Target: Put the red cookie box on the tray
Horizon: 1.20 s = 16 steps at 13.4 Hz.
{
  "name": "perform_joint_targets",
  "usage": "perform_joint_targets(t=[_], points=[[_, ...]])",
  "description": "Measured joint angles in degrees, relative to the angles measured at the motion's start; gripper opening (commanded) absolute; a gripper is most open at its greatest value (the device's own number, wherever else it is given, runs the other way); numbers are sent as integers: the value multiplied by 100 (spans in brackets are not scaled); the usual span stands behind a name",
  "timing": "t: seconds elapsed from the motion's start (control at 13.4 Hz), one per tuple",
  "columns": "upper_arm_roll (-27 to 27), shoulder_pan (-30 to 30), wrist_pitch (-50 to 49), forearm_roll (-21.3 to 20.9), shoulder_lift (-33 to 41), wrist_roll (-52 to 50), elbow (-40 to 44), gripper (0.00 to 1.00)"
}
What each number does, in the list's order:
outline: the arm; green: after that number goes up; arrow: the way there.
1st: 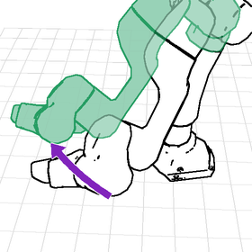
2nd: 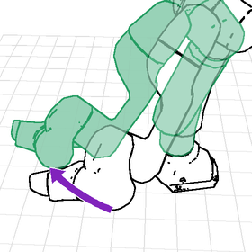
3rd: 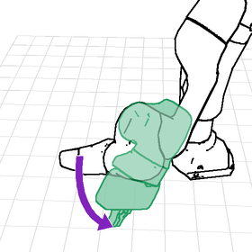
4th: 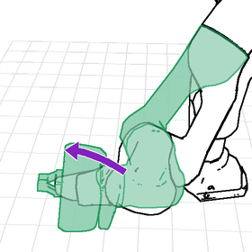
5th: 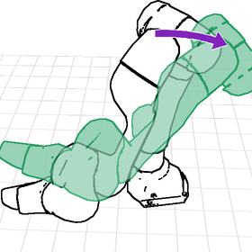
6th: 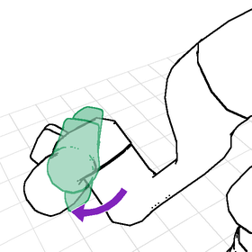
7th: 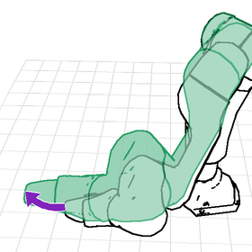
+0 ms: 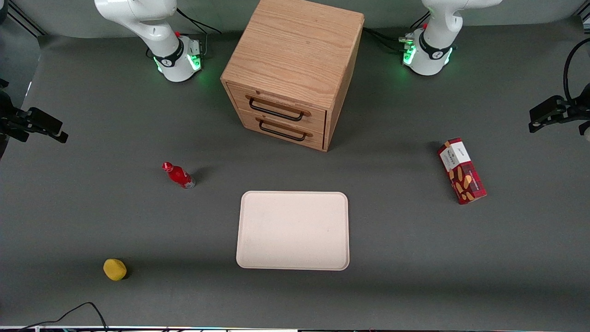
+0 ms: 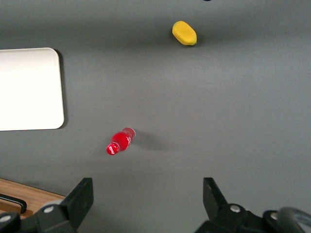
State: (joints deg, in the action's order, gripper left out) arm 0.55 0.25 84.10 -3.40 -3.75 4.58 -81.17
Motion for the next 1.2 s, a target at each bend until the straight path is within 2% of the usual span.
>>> perform_joint_targets(t=[0.75,0.9,1.2], points=[[28,2,2,2,-5,-68,-180,100],[28,2,178,2,21,-68,-465,100],[-15,-74,1107,2,318,-107,-1560,100]])
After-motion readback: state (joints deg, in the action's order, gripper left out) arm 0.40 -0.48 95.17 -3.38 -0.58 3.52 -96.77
